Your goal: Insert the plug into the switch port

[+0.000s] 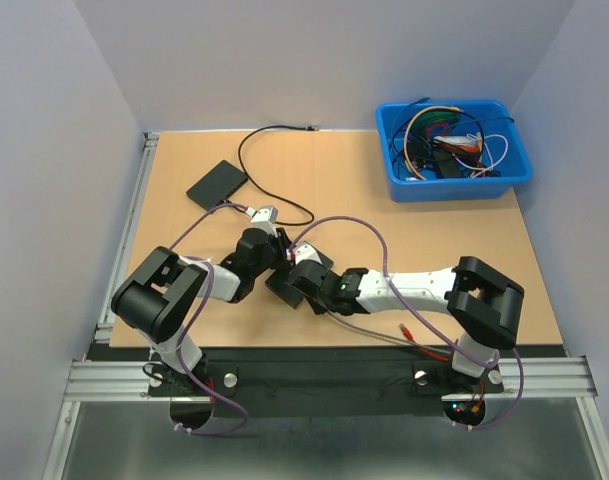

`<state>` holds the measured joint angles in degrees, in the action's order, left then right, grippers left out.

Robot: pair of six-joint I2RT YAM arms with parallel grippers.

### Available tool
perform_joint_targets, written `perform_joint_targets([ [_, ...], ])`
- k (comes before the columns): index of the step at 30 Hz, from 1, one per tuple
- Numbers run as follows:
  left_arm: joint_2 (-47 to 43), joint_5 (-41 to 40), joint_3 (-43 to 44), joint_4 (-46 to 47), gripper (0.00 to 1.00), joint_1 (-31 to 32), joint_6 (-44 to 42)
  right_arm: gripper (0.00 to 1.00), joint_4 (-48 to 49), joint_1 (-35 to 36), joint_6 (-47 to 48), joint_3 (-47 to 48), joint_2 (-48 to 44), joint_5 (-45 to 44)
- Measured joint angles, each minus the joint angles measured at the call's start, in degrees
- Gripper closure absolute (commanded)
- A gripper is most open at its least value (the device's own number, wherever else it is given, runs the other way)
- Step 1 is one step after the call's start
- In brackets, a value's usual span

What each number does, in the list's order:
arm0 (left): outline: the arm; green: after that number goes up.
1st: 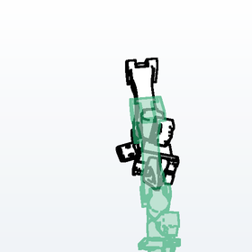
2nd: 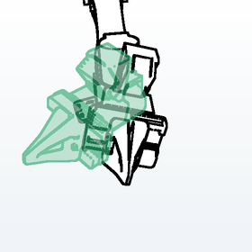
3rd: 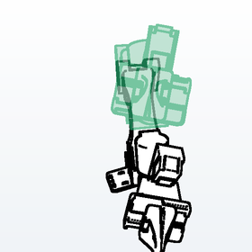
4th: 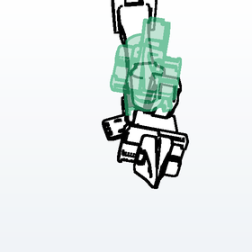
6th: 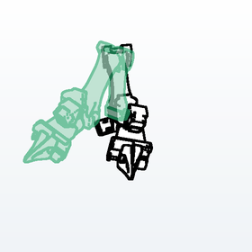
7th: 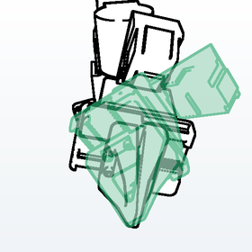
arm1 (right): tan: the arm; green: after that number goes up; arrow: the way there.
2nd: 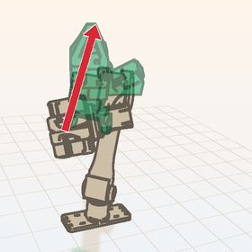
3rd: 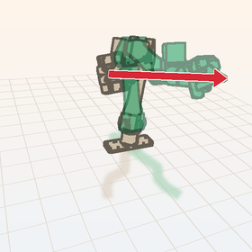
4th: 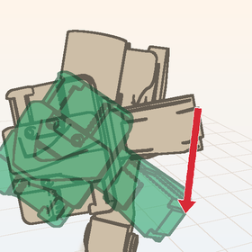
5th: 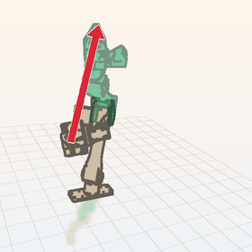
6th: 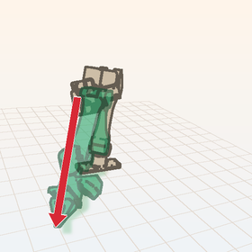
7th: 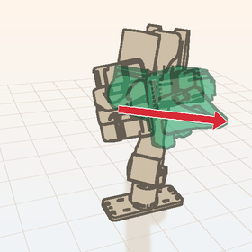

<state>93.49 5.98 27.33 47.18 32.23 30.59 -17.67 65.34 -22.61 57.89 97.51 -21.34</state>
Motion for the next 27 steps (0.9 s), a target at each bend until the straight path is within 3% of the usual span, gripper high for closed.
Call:
perform_joint_targets([
  [14, 1.2, 0.1, -0.2, 2.7, 1.0, -0.1, 0.4, 1.0, 1.4, 0.0, 0.9, 0.0, 1.6, -0.9],
  [27, 4.6, -0.4, -3.8, 13.8, 1.0, 0.2, 2.3, 1.0, 2.3, 0.0, 3.8, 0.7, 3.0, -0.7],
])
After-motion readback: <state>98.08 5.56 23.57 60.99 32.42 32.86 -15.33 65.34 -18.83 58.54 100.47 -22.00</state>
